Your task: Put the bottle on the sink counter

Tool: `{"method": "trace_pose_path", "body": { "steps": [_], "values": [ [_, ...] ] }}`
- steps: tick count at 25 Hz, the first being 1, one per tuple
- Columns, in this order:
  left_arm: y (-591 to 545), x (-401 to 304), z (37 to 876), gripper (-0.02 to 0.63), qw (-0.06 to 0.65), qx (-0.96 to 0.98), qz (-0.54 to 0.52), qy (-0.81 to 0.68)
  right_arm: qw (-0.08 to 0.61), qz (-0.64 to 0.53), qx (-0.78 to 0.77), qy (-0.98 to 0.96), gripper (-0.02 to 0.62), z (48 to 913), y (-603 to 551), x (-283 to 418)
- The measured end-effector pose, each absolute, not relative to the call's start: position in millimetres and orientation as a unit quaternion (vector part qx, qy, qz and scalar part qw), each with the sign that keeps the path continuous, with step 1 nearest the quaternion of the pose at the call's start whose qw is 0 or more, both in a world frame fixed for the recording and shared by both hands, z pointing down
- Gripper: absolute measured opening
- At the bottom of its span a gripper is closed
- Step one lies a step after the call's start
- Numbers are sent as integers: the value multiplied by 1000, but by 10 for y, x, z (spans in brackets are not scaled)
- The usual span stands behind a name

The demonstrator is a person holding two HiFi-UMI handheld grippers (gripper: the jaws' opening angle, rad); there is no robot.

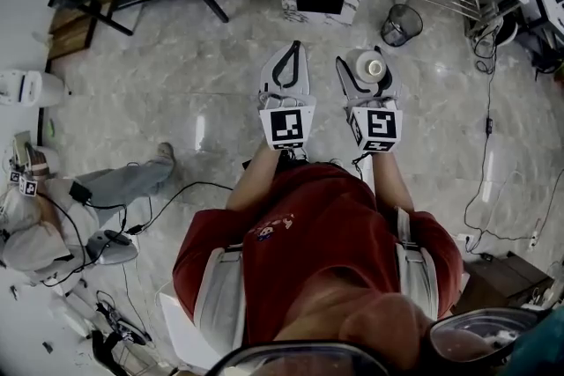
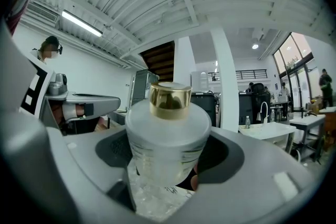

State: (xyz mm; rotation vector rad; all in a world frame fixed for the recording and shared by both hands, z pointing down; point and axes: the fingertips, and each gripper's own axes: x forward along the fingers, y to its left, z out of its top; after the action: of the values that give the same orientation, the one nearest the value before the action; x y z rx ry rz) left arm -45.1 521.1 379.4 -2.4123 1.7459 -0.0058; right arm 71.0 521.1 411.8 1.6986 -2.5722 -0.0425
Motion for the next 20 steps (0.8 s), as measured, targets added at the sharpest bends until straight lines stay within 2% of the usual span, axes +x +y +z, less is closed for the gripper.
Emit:
{"method": "trace_pose_path", "body": {
  "steps": [11,20],
  "values": [
    [5207,-984,3871,3,77,-816,-3,572,29,-19,558,-829,345,4140,5247,115],
    [5070,-1090,3980,3,73,-818,1,571,37,-25,560,-827,345,4197,5108,-3]
  ]
}}
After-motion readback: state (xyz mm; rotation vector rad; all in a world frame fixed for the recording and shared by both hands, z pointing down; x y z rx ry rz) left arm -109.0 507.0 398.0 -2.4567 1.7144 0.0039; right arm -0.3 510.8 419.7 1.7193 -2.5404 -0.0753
